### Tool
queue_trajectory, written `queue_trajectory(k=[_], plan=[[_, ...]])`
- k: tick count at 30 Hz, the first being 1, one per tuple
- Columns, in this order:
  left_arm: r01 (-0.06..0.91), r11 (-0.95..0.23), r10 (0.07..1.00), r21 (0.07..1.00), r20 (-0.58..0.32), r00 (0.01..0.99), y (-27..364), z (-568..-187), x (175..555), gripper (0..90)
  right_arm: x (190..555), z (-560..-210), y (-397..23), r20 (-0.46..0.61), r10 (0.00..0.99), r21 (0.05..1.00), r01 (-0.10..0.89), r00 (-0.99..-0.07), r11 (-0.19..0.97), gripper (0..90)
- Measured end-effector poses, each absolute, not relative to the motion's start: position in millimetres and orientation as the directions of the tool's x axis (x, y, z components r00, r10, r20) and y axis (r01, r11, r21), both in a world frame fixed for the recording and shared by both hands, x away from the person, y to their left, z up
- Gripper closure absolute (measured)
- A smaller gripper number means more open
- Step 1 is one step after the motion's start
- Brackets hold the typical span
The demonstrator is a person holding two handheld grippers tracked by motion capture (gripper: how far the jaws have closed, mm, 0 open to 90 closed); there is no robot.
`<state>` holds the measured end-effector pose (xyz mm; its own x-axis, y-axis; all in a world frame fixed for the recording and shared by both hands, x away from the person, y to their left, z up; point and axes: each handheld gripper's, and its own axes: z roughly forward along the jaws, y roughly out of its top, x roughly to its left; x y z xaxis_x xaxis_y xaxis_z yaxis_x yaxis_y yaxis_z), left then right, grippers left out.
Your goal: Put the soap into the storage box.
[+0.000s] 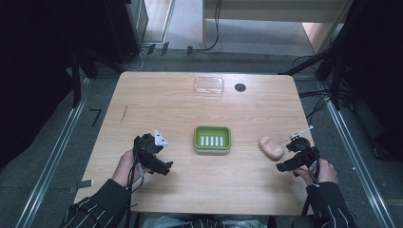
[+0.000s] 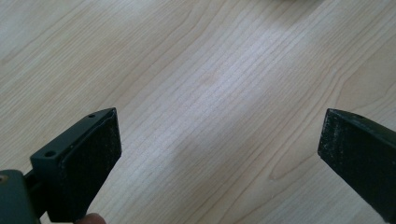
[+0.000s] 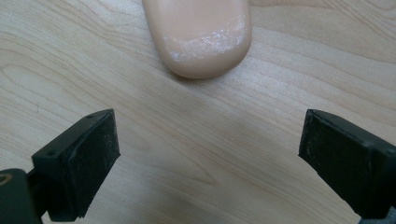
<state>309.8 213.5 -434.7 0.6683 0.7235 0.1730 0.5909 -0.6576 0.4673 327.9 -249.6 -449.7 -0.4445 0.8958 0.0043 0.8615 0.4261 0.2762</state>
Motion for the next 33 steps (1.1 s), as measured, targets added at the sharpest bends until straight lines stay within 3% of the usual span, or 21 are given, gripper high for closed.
queue_trajectory(k=[24,33], plan=[[0.589,-0.659,0.720,0.467,0.169,0.673,213,-435,309,0.1,330,-445,-241,0.010,0.870,0.301,0.831,-0.493,0.468,5.8],[0.591,-0.661,0.721,0.463,0.171,0.672,212,-435,309,0.2,333,-442,-236,-0.032,0.863,0.294,0.820,-0.504,0.490,5.8]])
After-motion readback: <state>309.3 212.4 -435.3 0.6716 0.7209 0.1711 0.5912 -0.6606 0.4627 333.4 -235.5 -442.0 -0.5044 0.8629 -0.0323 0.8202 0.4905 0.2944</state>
